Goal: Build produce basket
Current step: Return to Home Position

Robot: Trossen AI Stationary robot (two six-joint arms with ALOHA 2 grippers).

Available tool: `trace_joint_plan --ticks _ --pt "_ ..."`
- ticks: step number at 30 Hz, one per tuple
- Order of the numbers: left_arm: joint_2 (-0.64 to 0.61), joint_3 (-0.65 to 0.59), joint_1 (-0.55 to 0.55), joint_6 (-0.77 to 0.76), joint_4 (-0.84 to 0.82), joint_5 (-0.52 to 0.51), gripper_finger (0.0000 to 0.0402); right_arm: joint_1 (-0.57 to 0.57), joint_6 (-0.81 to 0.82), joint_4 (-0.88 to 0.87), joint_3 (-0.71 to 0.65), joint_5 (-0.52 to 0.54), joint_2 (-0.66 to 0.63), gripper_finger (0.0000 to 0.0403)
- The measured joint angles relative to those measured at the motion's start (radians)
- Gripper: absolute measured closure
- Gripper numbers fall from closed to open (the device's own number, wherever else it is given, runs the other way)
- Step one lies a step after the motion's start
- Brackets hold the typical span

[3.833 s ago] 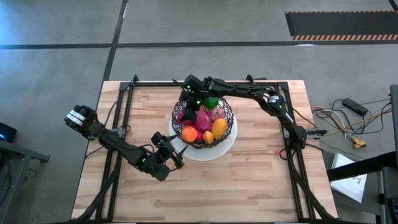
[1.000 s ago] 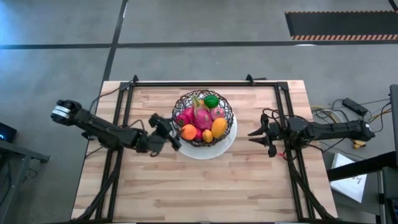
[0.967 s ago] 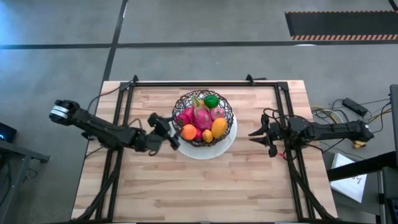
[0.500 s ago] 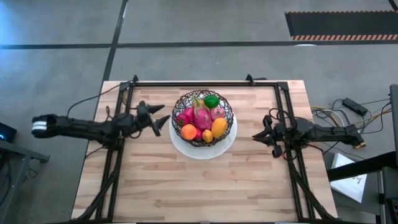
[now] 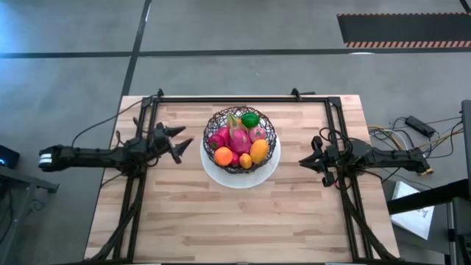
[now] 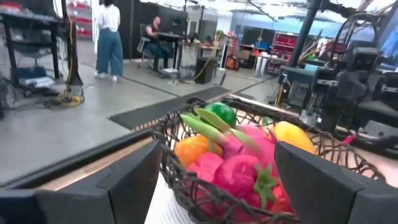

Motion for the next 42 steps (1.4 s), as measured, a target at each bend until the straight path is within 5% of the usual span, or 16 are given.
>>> trace_joint_plan --ticks 16,26,33,42 --pt "-0.402 -0.002 -0.001 0.045 -0.365 -0.014 0.0105 0.000 -0.021 -0.002 -0.001 0.001 0.000 0.0369" --pt "-0.347 -0.003 -0.003 0.051 -0.386 0.209 0.0105 0.000 -0.004 0.044 -0.020 0.009 0.000 0.0369" --pt "-0.358 -0.003 -0.002 0.051 -0.387 0.213 0.0105 -0.037 -0.074 0.044 -0.021 0.111 -0.014 0.0370" --pt "-0.356 -0.004 -0.002 0.071 -0.385 0.183 0.0105 -0.072 0.014 0.038 -0.021 0.105 -0.005 0.0370"
